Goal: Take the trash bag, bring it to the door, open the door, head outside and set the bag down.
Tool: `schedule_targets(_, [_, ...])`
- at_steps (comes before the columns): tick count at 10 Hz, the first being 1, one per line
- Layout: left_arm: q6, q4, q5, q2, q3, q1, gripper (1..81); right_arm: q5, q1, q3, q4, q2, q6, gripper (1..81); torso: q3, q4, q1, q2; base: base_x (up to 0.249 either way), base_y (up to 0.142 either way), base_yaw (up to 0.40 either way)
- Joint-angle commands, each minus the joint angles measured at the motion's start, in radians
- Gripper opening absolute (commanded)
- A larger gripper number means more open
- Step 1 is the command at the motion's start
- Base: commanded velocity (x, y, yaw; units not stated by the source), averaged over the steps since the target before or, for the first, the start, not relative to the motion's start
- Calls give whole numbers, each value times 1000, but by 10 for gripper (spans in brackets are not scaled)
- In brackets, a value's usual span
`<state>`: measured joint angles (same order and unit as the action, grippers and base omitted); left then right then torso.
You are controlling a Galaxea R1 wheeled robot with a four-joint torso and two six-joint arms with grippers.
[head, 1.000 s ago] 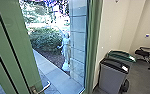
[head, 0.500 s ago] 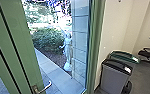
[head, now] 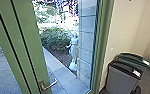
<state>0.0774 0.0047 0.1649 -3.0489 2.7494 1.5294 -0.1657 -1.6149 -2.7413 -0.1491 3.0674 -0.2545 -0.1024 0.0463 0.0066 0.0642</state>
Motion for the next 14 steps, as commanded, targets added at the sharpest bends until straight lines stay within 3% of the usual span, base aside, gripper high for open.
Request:
schedule_targets(1, [5, 14, -45, 13, -17, -31, 10, 45, 33, 64, 2, -37, -3, 811, 0, 0, 0, 0, 0, 0, 242])
schedule_targets(5, [5, 1, -38, 68, -91, -18, 10, 43, 32, 263, 2, -155, -9, 811, 0, 0, 0, 0, 0, 0, 289])
schedule_targets(14, [-8, -2, -38, 228, -319, 9, 10, 43, 20, 528, 3, -356, -9, 811, 0, 0, 0, 0, 0, 0, 313])
